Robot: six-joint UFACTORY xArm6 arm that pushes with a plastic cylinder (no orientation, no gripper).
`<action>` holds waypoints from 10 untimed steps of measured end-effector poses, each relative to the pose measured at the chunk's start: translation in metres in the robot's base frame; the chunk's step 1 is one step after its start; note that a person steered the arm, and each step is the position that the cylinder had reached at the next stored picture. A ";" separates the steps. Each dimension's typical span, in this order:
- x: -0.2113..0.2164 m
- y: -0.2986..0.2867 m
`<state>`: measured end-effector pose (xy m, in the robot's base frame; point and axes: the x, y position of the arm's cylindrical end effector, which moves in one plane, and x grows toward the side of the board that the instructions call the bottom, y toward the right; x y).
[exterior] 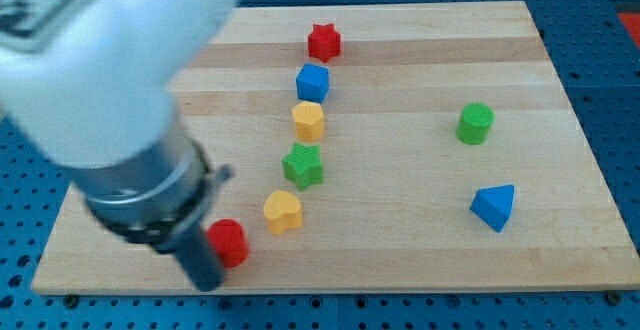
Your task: Push the red circle towards the center
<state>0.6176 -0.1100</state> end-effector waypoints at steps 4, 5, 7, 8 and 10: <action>-0.018 -0.026; -0.019 0.001; -0.018 0.040; -0.017 -0.015; -0.028 0.079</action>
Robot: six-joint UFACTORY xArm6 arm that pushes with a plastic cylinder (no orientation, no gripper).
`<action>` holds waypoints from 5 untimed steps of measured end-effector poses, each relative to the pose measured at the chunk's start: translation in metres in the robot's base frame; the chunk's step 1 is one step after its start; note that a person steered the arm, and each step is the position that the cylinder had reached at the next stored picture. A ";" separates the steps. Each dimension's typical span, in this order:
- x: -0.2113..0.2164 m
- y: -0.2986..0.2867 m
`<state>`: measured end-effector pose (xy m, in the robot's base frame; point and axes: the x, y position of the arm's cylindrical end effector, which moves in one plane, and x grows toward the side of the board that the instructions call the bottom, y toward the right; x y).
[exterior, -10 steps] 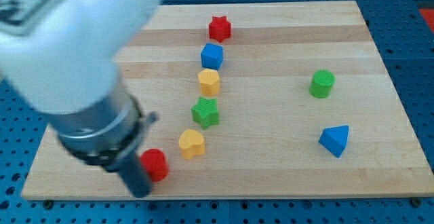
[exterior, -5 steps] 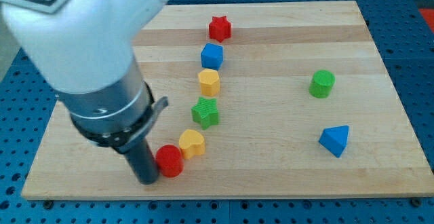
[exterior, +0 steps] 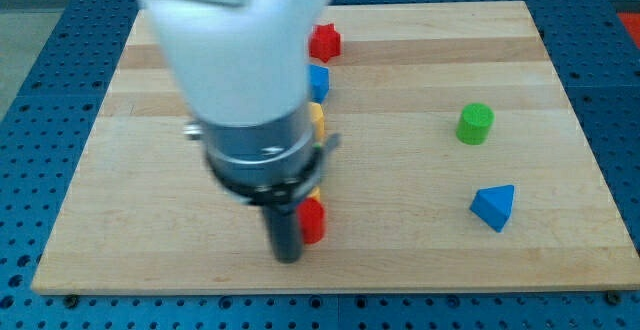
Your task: Push the red circle towards the center
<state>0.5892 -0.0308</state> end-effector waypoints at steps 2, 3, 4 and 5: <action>-0.006 0.056; 0.006 0.053; 0.003 0.006; -0.031 0.008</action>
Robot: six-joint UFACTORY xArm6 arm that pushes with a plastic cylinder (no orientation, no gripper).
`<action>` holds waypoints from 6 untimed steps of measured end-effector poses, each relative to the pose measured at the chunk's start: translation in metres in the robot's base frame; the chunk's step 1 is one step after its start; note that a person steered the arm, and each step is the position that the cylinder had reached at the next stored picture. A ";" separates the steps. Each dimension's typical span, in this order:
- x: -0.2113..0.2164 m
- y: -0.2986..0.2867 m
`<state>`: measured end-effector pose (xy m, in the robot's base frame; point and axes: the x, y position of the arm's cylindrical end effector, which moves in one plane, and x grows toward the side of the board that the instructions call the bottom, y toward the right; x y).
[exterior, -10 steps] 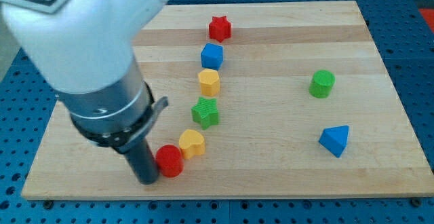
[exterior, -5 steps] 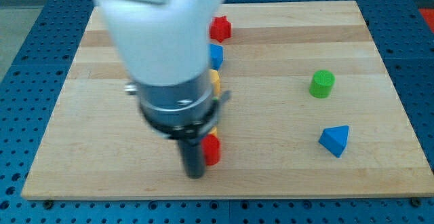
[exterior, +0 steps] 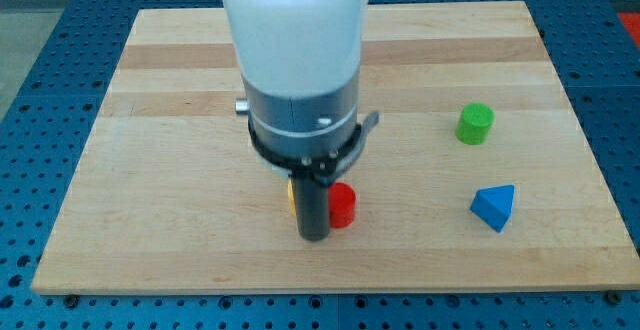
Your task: Push the red circle towards the center
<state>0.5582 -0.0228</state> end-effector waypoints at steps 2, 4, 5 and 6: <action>-0.006 0.026; -0.017 0.049; -0.024 0.034; -0.024 0.000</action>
